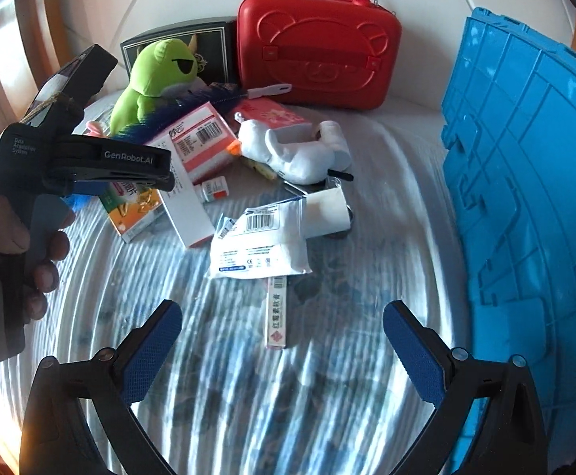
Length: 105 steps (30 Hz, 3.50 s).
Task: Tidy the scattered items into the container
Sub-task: 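Grasp the red medicine box with the left tool while the right tool grasps the white gauze pack, then lift both held items and carry them over the blue bin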
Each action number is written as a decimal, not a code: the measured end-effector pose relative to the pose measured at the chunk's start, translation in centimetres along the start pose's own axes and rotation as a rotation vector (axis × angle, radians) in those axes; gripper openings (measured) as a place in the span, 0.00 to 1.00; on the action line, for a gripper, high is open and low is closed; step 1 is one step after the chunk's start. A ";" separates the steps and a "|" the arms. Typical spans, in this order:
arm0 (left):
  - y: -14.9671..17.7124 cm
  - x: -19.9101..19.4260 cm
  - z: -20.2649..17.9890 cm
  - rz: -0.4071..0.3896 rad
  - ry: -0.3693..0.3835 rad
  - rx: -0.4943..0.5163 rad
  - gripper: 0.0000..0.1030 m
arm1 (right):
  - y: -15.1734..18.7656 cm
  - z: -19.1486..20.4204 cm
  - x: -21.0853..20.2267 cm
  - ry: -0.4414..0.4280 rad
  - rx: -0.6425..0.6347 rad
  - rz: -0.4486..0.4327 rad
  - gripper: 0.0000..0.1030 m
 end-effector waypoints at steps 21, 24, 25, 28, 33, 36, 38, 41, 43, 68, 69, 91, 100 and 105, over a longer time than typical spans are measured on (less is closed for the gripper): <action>-1.0 -0.9 0.4 -0.060 0.067 -0.018 0.46 | -0.9 1.3 7.8 -0.015 -0.082 0.049 1.00; -0.4 -2.5 1.2 -0.066 0.083 -0.016 0.44 | -0.7 2.1 9.7 -0.007 -0.094 0.069 1.00; 0.2 -3.2 1.6 -0.068 0.087 -0.018 0.43 | -0.6 2.2 10.2 -0.004 -0.093 0.074 1.00; 0.6 -4.5 2.7 -0.082 0.093 -0.015 0.42 | -0.6 2.5 11.5 0.013 -0.091 0.084 1.00; 0.5 -4.1 4.0 -0.083 0.098 -0.003 0.40 | -0.6 3.6 12.9 0.029 -0.128 0.095 1.00; 0.9 -4.3 4.6 -0.082 0.110 -0.018 0.40 | -0.4 3.8 13.2 0.046 -0.151 0.103 0.85; 1.1 -4.4 4.9 -0.080 0.119 -0.030 0.40 | -0.4 3.7 13.0 0.047 -0.148 0.104 0.74; 1.2 -4.5 5.4 -0.079 0.129 -0.042 0.40 | -0.3 3.9 12.6 0.019 -0.133 0.109 0.61; 1.2 -4.7 5.7 -0.082 0.139 -0.055 0.40 | -0.3 3.8 12.3 0.004 -0.112 0.105 0.58; 1.2 -13.2 6.6 -0.184 0.159 -0.055 0.40 | -4.7 3.2 -1.1 -0.083 0.036 -0.070 0.50; 1.2 -13.9 6.5 -0.193 0.159 -0.051 0.40 | -4.9 3.2 -1.9 -0.084 0.037 -0.078 0.50; 0.5 -30.3 0.4 -0.420 0.185 0.085 0.40 | -8.3 -0.7 -23.3 -0.087 0.056 -0.332 0.50; 0.7 -35.1 -6.0 -0.475 0.205 0.099 0.39 | -8.2 -6.1 -29.1 -0.120 0.053 -0.403 0.50; 0.7 -36.5 -10.0 -0.489 0.210 0.105 0.39 | -7.6 -9.6 -30.7 -0.135 0.059 -0.421 0.50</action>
Point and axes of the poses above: each gripper's, at about its wrist camera, not at the fingertips, and x roughly the way its jaws point, z to its left, y to its underside, the point moved 5 cm from there along x, roughly the way its jaws point, and after that the axes turned 11 degrees about -z, right-handed, at the moved point
